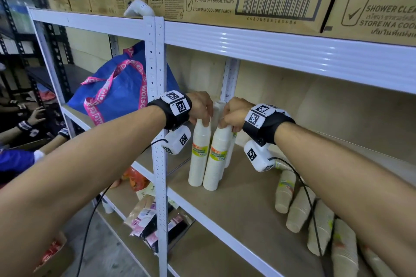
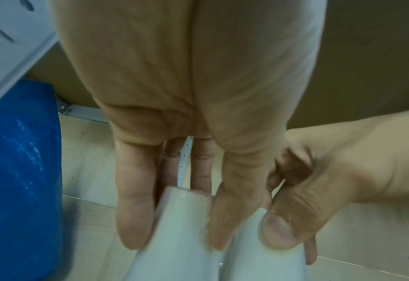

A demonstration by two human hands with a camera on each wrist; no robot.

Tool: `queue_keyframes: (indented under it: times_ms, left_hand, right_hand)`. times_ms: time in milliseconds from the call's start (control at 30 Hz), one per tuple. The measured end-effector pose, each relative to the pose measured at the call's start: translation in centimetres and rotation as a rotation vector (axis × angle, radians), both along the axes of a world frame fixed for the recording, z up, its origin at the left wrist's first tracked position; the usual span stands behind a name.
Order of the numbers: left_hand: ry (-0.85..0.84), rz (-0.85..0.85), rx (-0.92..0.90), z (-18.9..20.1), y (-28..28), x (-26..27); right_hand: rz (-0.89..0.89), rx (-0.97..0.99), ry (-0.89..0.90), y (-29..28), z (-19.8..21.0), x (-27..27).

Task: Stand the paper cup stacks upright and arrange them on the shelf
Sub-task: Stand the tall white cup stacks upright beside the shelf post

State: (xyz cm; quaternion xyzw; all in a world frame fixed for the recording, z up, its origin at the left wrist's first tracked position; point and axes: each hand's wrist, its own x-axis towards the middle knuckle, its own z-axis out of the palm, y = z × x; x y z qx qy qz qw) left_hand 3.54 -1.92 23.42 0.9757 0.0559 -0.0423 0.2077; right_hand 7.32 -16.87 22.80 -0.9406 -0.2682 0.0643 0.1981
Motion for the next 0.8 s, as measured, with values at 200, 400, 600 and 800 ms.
queue_keyframes:
  times_ms: [200,400,600,800]
  left_hand:
    - [-0.002,0.001,-0.030,-0.1,0.7,0.5]
    - [-0.017,-0.009,-0.022,0.6,0.9,0.7]
    - [-0.063,-0.039,0.039,2.3,0.3,0.6]
    - [-0.161,-0.101,0.048,4.1,-1.5,1.3]
  right_hand:
    - [0.000,0.047,-0.052,0.5,-0.4,0.4]
    - [0.024,0.073,-0.075,0.4,-0.3,0.4]
    - [0.070,0.075,-0.125,-0.5,0.5,0.3]
    - [0.052,0.048,-0.198,-2.9,1.5,0.5]
